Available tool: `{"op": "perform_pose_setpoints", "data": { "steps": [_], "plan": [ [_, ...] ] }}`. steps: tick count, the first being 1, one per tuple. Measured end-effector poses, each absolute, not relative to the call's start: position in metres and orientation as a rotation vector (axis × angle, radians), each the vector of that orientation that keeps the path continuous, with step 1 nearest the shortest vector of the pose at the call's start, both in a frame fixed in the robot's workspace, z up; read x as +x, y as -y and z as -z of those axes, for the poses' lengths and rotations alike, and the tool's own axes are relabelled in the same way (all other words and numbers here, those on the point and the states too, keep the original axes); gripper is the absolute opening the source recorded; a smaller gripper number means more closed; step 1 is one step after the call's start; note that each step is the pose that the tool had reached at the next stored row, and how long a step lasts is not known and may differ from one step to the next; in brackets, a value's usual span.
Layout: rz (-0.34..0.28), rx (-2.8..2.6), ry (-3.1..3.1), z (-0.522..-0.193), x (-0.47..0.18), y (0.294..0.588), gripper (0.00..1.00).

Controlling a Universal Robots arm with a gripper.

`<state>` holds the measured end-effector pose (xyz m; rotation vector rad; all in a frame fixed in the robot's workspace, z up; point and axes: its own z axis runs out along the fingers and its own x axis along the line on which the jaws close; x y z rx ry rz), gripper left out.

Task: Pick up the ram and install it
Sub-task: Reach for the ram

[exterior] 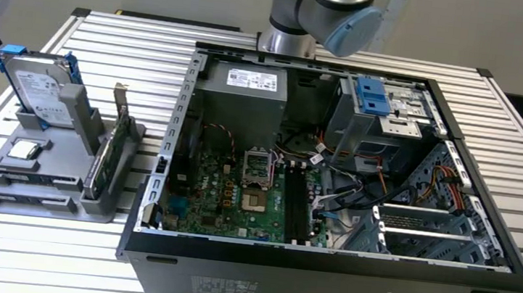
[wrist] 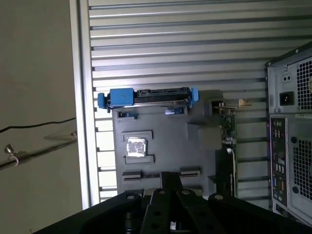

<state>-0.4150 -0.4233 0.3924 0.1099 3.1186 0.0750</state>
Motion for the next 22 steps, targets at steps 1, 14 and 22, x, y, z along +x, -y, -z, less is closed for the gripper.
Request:
{"op": "perform_pose_setpoints", "data": {
  "steps": [1, 14, 22],
  "plan": [
    [-0.075, 0.11, -3.119, -0.392, -0.415, 0.424, 0.0],
    [-0.075, 0.11, -3.119, -0.392, -0.415, 0.437, 0.0],
    [-0.075, 0.11, -3.119, -0.392, -0.415, 0.445, 0.0]
  ]
}}
